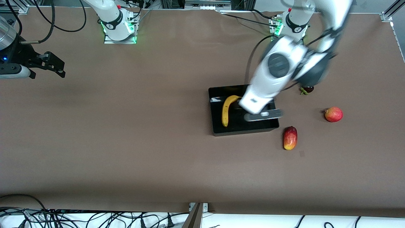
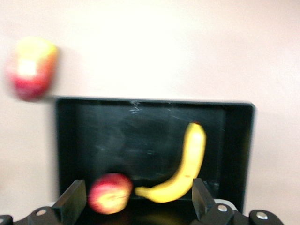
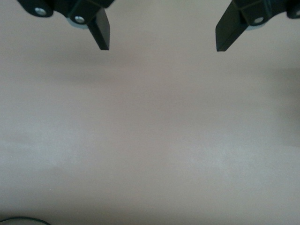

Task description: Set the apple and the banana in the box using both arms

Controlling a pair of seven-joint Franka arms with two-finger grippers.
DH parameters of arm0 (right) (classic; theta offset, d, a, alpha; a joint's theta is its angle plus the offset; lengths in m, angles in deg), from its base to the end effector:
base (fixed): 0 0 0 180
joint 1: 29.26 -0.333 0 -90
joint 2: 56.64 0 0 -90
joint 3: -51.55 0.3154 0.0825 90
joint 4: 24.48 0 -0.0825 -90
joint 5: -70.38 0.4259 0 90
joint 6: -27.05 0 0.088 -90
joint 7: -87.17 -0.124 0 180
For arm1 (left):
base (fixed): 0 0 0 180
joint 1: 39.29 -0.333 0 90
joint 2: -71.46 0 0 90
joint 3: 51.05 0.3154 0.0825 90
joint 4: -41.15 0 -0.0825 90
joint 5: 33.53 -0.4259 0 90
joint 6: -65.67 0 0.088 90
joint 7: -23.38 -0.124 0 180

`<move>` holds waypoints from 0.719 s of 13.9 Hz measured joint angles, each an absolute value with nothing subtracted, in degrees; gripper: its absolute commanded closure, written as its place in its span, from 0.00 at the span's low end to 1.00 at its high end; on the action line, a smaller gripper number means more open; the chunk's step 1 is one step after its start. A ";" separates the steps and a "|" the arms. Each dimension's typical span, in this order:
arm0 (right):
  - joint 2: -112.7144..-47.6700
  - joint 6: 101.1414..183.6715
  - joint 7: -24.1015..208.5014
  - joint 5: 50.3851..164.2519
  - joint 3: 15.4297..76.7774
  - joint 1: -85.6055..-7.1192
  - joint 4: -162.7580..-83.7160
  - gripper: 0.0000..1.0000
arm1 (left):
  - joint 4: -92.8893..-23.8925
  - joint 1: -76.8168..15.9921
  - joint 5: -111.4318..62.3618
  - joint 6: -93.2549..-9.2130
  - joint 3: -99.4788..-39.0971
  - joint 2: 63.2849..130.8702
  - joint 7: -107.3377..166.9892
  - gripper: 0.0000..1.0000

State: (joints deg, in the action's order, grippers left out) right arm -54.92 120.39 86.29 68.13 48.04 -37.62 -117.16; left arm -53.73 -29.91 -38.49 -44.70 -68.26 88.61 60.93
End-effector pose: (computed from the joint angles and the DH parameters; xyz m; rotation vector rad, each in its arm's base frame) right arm 0.5916 0.0450 0.6059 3.1036 0.1098 0.0672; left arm 0.6190 -0.2846 0.4083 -3.1275 -0.2703 0.0253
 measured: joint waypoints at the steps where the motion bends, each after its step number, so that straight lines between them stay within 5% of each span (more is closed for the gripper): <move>1: -54.93 120.39 86.29 68.13 48.04 -37.62 -117.15 0.00 | -53.80 -32.16 -38.49 -42.52 -67.80 85.99 57.54 0.00; 10: -54.98 120.38 86.30 68.13 48.02 -37.61 -117.07 0.00 | -48.56 -35.52 -33.81 -17.86 -51.75 73.24 30.55 0.00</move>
